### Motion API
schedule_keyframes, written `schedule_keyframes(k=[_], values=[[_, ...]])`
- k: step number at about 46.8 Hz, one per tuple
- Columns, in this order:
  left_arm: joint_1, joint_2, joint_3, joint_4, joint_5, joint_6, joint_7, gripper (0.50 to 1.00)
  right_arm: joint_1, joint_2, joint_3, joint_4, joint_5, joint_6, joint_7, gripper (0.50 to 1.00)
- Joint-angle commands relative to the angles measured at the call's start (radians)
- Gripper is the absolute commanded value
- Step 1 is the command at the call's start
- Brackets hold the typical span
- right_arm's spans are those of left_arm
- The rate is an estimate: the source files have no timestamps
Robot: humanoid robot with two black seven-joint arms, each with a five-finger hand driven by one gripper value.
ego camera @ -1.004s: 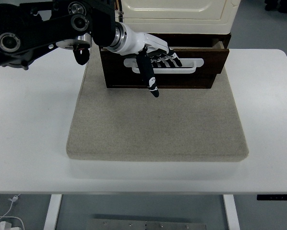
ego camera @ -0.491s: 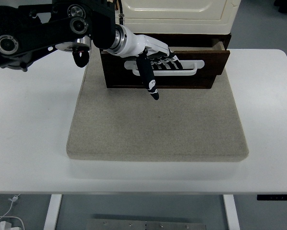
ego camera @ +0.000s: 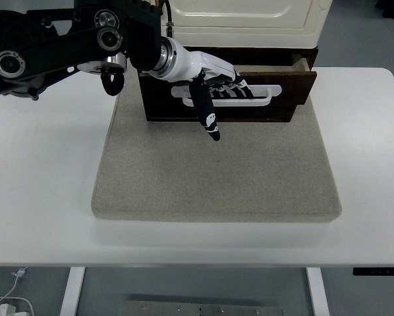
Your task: Open the drawer under the combination cabinet
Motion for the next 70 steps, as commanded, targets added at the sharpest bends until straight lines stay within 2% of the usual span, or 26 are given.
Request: schedule_keyframes(k=[1,70], values=[[0.001,0.0,0.0,0.002,0.0,0.001,0.0,1.0,0.0,0.0,0.0,0.0,-0.001,0.0,0.0,0.928],[-0.007,0.002,-0.008,-0.021,-0.026,-0.016,-0.002,1.0,0.0,0.0,0.0,0.0,-0.001,0.0,0.0,0.928]])
